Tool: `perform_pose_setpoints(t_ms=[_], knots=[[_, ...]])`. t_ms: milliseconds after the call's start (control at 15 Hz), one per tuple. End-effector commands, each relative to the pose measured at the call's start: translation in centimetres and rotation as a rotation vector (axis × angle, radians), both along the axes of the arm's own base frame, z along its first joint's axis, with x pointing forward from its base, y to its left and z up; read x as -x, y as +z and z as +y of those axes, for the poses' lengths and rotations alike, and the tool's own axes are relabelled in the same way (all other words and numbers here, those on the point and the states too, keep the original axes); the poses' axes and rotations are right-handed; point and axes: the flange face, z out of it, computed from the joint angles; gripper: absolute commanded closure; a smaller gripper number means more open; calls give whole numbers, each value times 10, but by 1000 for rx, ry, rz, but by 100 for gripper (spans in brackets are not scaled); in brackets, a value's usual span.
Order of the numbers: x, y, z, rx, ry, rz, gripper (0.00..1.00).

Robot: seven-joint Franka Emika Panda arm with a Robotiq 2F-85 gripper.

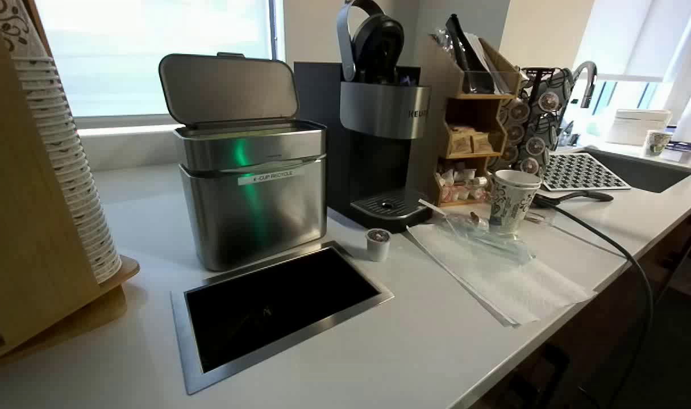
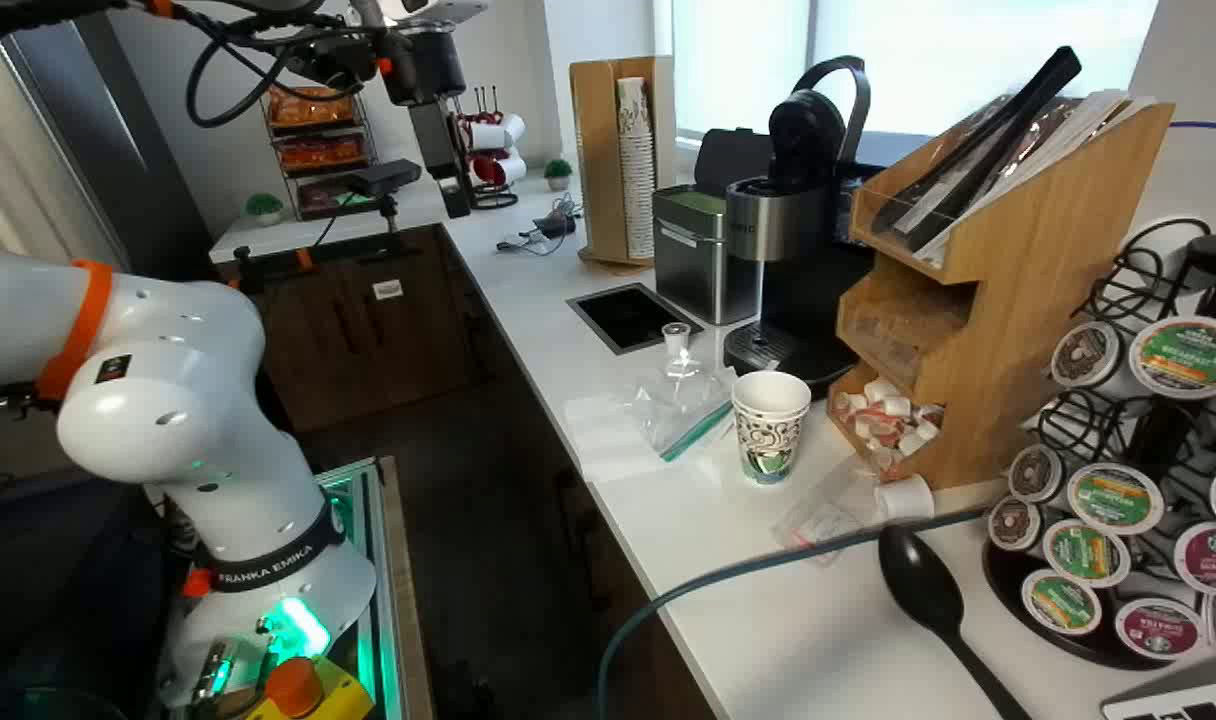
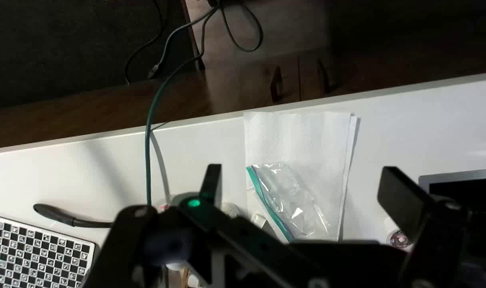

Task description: Put the black ladle on top of the wooden stand.

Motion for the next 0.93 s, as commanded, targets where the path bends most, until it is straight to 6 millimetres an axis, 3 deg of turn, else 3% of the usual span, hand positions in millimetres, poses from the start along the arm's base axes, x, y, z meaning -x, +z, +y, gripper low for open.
perform_pose_setpoints(t_ms=[0, 467, 667, 867], knots=[[0, 1, 0, 0, 0, 0, 0], [-5, 3, -4, -2, -52, -43, 0], [-36, 7, -63, -31, -241, -123, 0], [-52, 3, -144, -35, -403, -180, 0]])
